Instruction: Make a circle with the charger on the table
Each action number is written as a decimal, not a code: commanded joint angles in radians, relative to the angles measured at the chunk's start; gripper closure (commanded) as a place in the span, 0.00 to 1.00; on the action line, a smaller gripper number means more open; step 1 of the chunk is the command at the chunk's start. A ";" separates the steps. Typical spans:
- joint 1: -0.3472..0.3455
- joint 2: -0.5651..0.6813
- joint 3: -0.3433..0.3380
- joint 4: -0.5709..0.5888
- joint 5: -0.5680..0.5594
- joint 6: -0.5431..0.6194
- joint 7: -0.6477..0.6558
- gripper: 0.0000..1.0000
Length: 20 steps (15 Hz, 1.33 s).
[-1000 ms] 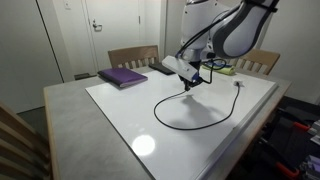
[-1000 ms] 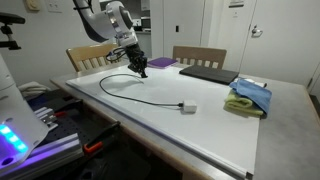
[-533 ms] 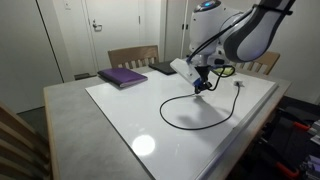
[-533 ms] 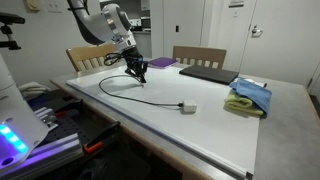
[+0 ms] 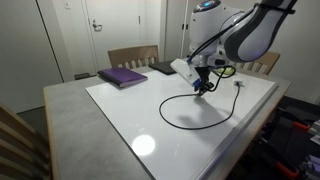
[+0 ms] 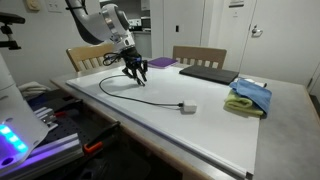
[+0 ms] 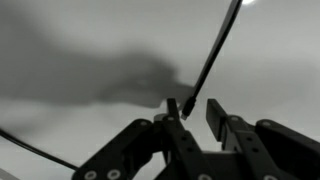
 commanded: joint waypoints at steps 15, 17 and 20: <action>-0.495 -0.320 0.412 -0.031 -0.168 -0.418 -0.354 0.00; -0.518 -0.341 0.433 -0.032 -0.165 -0.436 -0.397 0.00; -0.519 -0.342 0.440 -0.034 -0.165 -0.439 -0.401 0.00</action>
